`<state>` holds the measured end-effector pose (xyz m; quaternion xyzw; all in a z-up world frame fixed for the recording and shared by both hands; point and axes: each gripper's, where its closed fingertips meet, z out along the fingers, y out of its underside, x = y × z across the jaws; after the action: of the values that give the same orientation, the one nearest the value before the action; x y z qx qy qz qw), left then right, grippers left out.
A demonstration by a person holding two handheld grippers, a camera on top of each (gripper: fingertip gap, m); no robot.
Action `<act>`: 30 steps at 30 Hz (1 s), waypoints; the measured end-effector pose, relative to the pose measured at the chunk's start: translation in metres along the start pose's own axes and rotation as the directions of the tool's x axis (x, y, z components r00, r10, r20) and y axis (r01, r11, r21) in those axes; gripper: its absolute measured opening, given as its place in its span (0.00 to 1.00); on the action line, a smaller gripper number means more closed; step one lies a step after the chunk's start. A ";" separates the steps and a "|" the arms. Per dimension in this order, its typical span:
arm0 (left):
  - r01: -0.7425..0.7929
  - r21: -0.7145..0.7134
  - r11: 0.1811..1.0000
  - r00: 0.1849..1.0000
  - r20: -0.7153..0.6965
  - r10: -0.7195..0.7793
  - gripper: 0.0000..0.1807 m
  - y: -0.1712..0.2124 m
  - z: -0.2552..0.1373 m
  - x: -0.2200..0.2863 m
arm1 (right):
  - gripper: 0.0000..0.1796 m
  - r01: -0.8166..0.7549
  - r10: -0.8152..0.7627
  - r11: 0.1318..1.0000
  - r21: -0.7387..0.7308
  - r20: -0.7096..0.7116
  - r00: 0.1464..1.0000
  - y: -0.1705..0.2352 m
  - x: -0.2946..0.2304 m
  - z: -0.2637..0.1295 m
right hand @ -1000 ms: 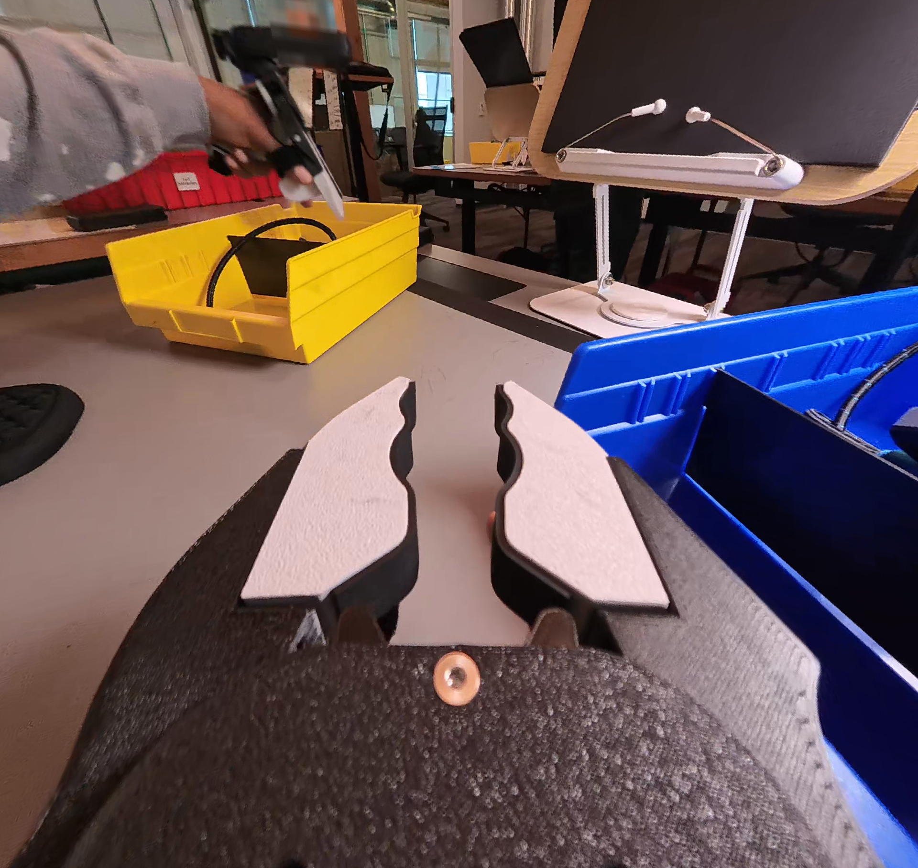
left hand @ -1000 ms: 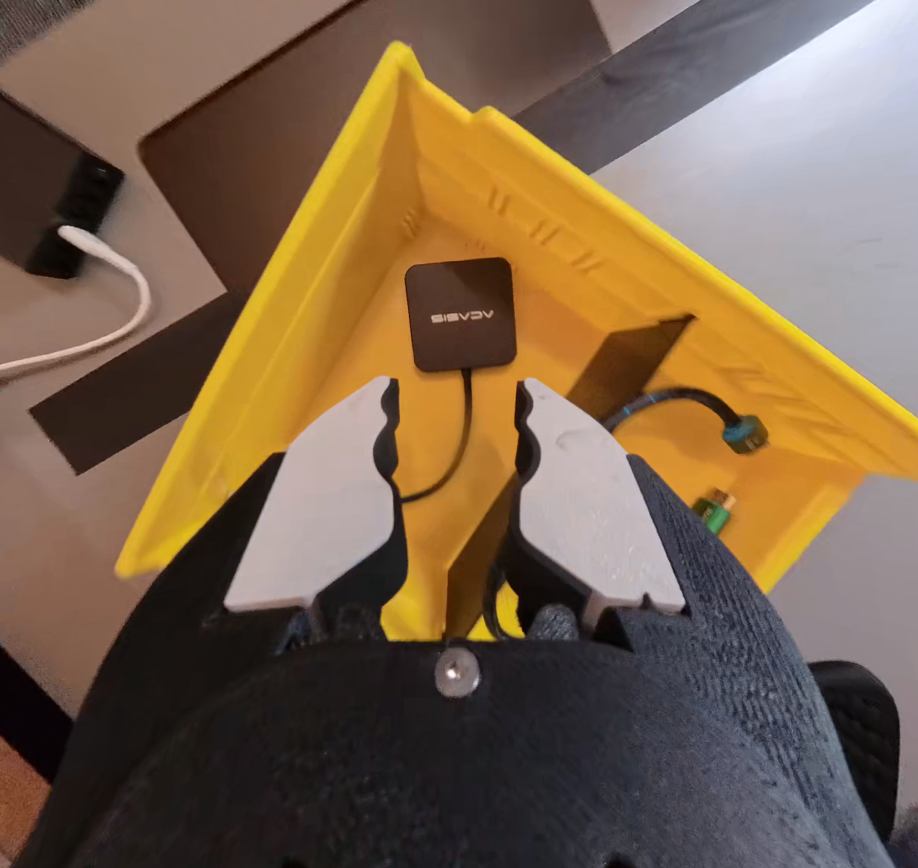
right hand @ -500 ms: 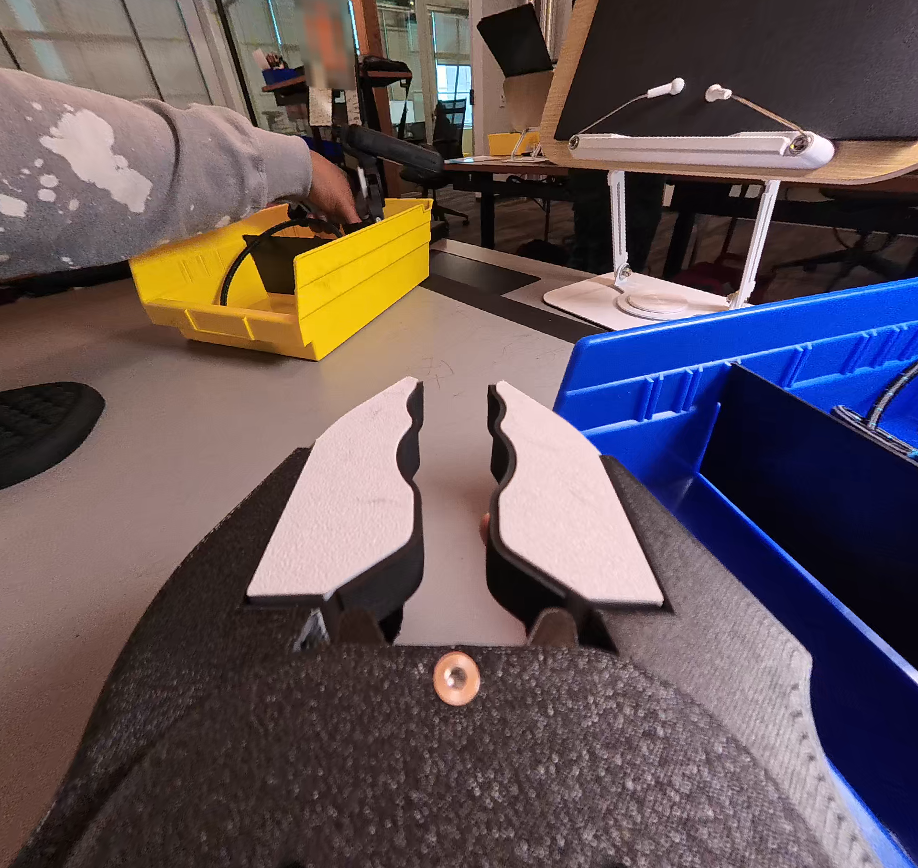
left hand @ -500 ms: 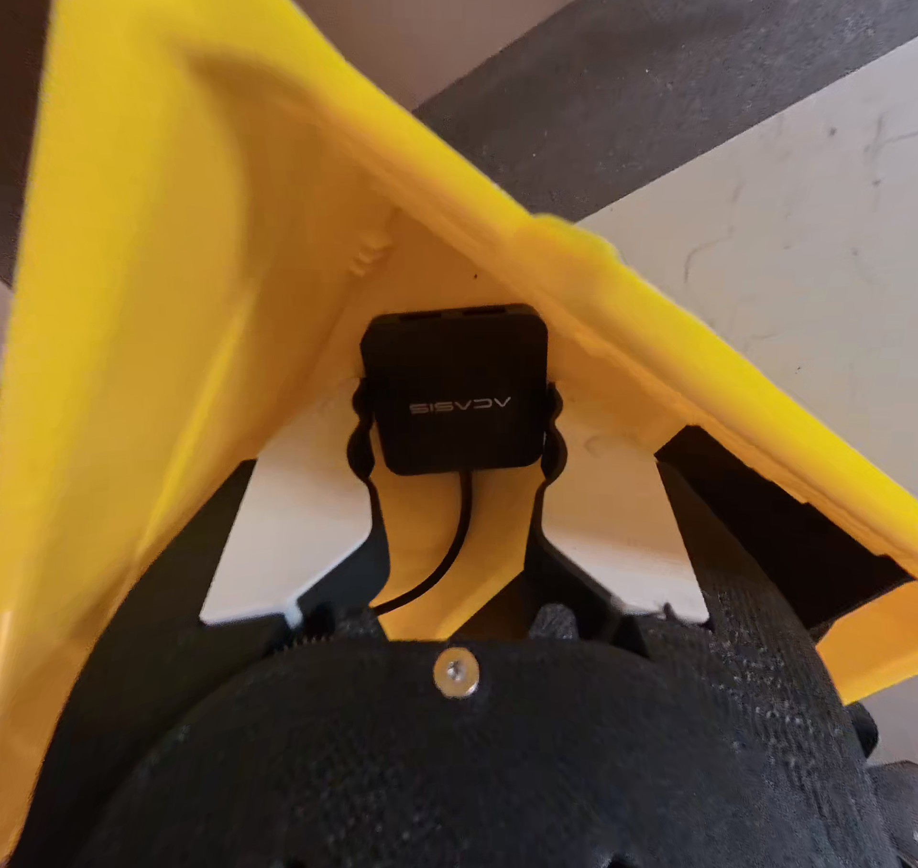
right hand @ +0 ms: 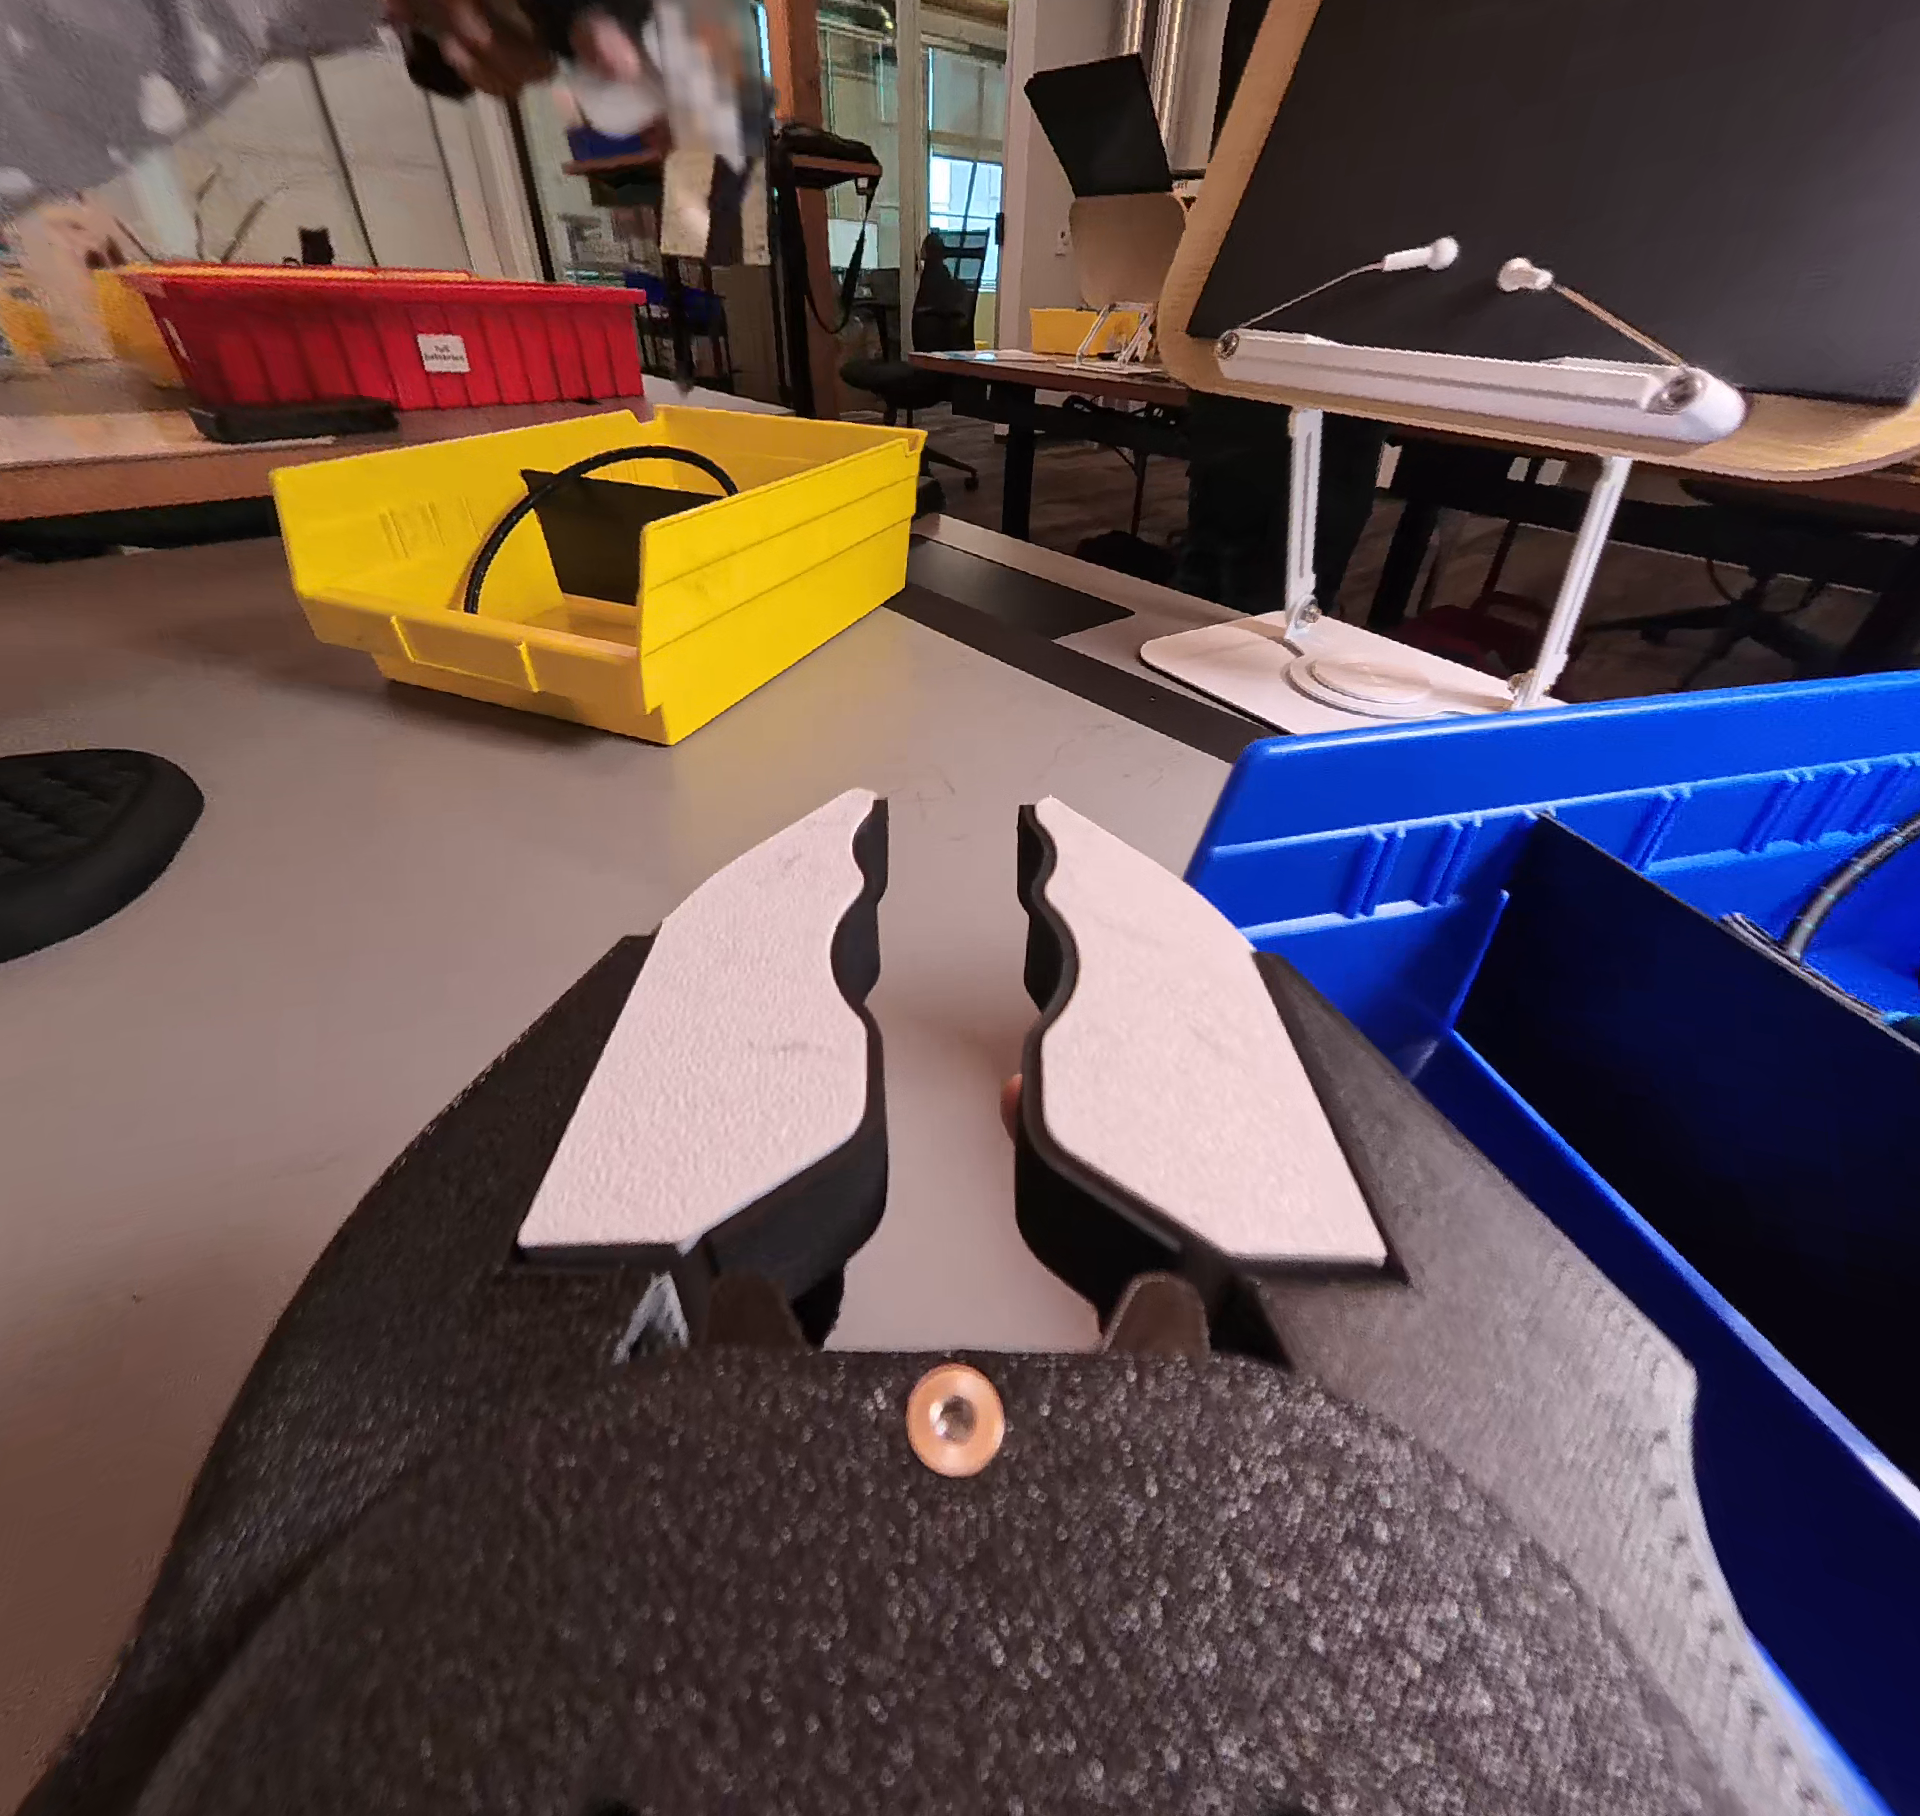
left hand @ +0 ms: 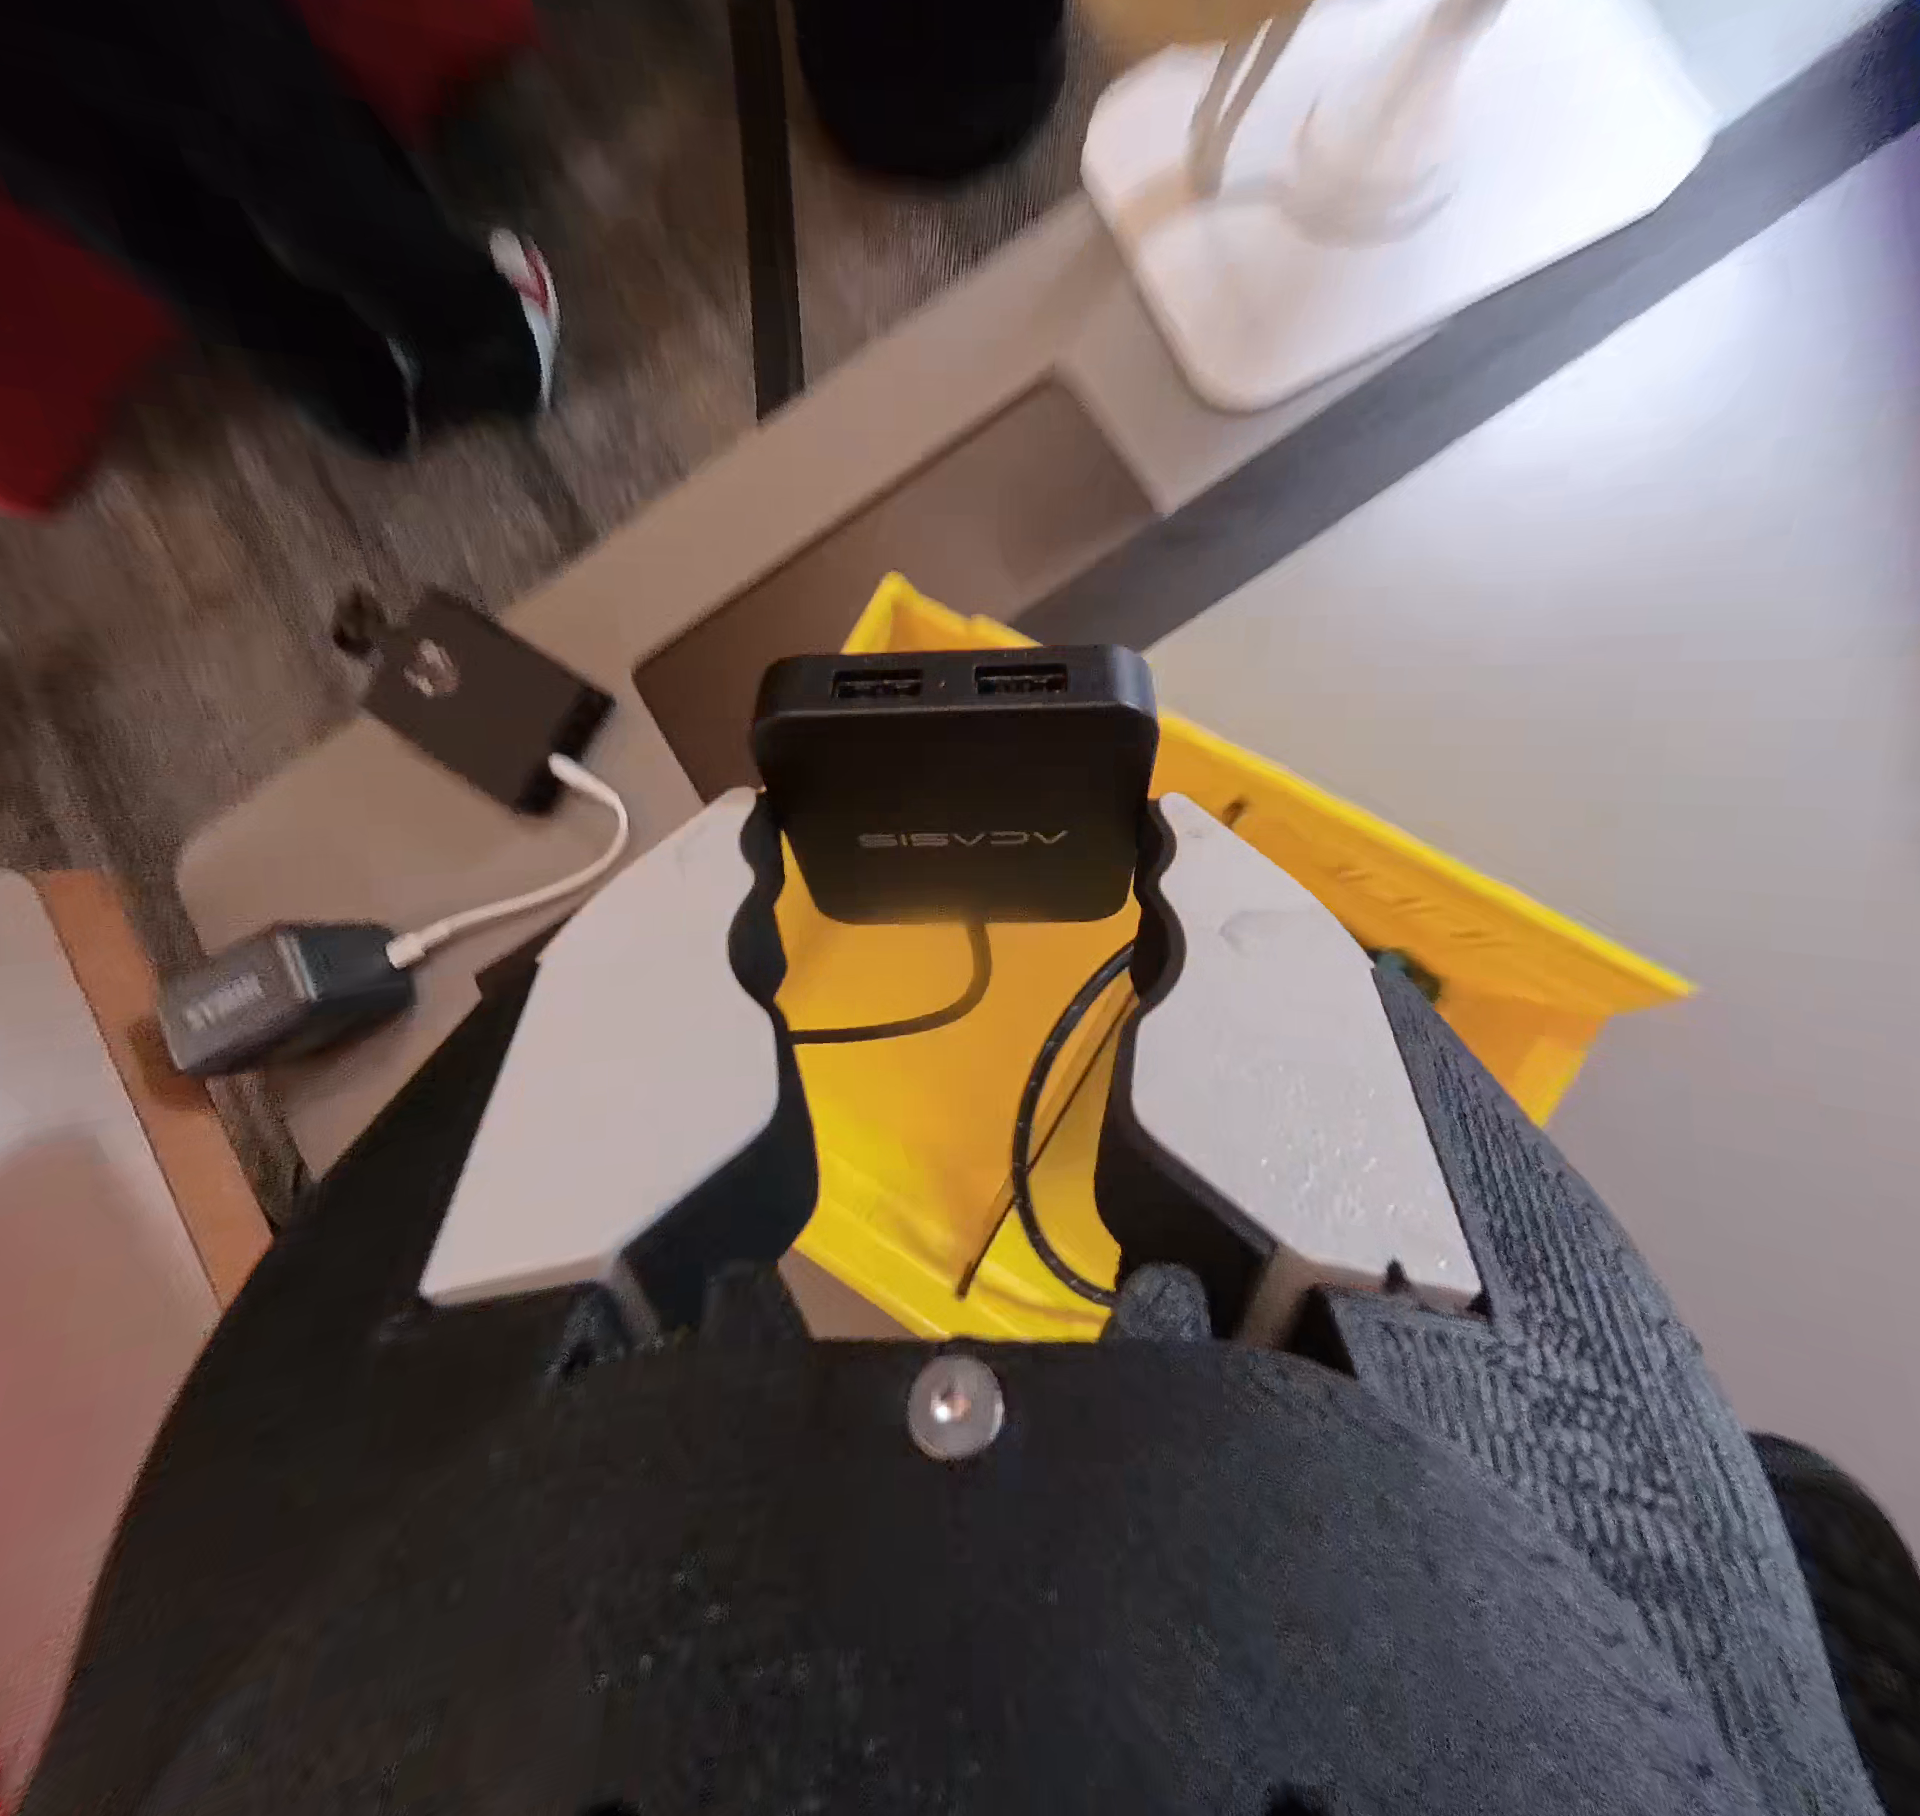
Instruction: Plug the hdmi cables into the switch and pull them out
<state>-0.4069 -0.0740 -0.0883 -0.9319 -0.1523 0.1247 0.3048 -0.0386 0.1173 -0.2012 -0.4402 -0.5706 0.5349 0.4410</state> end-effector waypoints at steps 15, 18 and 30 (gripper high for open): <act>0.397 0.773 0.495 0.634 -0.620 0.462 0.36 -0.044 -0.174 0.278 | 0.24 0.109 -0.166 0.961 0.254 0.219 0.961 -0.201 -0.075 0.036; 0.447 0.725 0.524 0.501 -0.688 0.525 0.37 -0.037 -0.155 0.319 | 0.28 0.232 -0.268 0.958 0.168 0.246 0.931 -0.184 -0.092 0.045; 0.426 0.643 0.637 0.462 -0.760 0.458 0.36 -0.031 -0.083 0.318 | 0.02 0.357 -0.367 0.930 0.085 0.237 0.900 -0.134 -0.069 0.067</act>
<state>-0.0929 0.0204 -0.0485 -0.6274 0.1082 -0.3226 0.7004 -0.0923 0.0301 -0.0717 -0.2474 -0.6824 0.5056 0.4663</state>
